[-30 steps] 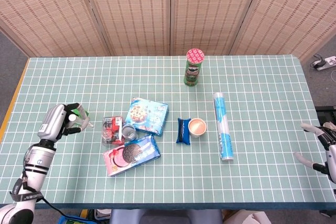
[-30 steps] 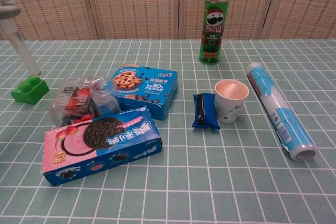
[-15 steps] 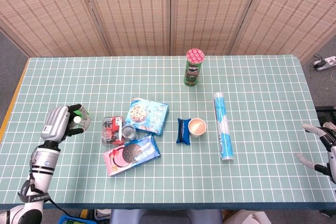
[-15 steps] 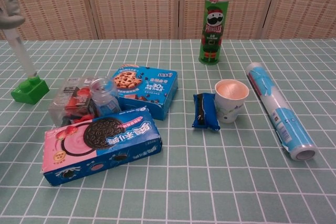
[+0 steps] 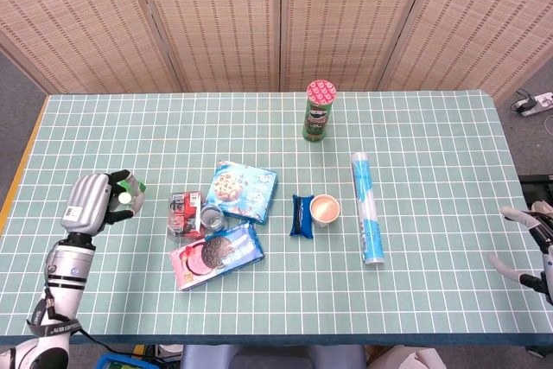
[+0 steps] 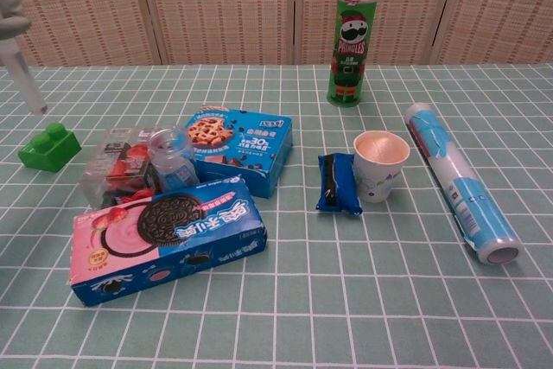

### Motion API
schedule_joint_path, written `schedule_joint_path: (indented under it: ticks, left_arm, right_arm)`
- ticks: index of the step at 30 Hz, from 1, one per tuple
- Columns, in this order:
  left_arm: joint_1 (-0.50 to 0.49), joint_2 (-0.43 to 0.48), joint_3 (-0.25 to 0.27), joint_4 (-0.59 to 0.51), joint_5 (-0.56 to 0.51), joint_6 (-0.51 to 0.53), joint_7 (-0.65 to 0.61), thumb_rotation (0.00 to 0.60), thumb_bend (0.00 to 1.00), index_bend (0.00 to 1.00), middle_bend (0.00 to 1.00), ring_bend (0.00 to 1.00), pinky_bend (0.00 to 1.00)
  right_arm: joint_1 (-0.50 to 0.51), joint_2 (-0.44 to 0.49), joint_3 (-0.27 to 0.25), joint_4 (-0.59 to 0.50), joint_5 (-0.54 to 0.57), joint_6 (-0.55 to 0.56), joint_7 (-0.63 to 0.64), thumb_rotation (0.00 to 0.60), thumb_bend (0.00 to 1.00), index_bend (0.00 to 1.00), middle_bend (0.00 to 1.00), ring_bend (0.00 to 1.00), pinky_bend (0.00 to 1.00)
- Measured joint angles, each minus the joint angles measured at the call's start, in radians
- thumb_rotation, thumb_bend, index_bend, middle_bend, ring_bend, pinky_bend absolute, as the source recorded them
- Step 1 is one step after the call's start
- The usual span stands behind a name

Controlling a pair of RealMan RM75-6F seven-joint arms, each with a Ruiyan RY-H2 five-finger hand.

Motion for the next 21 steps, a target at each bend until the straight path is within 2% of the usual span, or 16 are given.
schedule_joint_path:
  ticks: [3,5,15,18,21]
  left_arm:
    - [0.001,-0.008,0.0,-0.006,-0.005,0.008,0.049,0.6,0.42,0.84,1.0,1.0,1.0]
    - [0.002,-0.007,-0.004,-0.015,-0.014,0.0,0.031,0.6,0.42,0.84,1.0,1.0,1.0]
    - [0.021,0.055,-0.038,-0.055,-0.03,-0.12,-0.383,0.6,0.42,0.84,1.0,1.0,1.0]
    - [0.021,0.054,-0.033,-0.037,-0.011,-0.11,-0.394,0.6,0.42,0.84,1.0,1.0,1.0]
    - [0.019,0.036,-0.023,-0.004,0.019,-0.076,-0.307,0.6,0.42,0.84,1.0,1.0,1.0]
  right_arm:
    - [-0.001,0.001,0.0,0.002,0.001,-0.001,0.004,0.6,0.05,0.28,0.36,0.29,0.35]
    - [0.001,0.002,0.0,0.002,0.001,-0.004,0.005,0.6,0.05,0.28,0.36,0.29,0.35]
    - [0.009,0.001,-0.007,-0.002,-0.014,-0.017,-0.001,0.6,0.05,0.28,0.36,0.29,0.35]
    - [0.01,0.002,-0.007,-0.003,-0.011,-0.02,-0.006,0.6,0.05,0.28,0.36,0.29,0.35]
    - [0.011,0.002,-0.006,-0.003,-0.007,-0.025,-0.006,0.6,0.05,0.28,0.36,0.29,0.35]
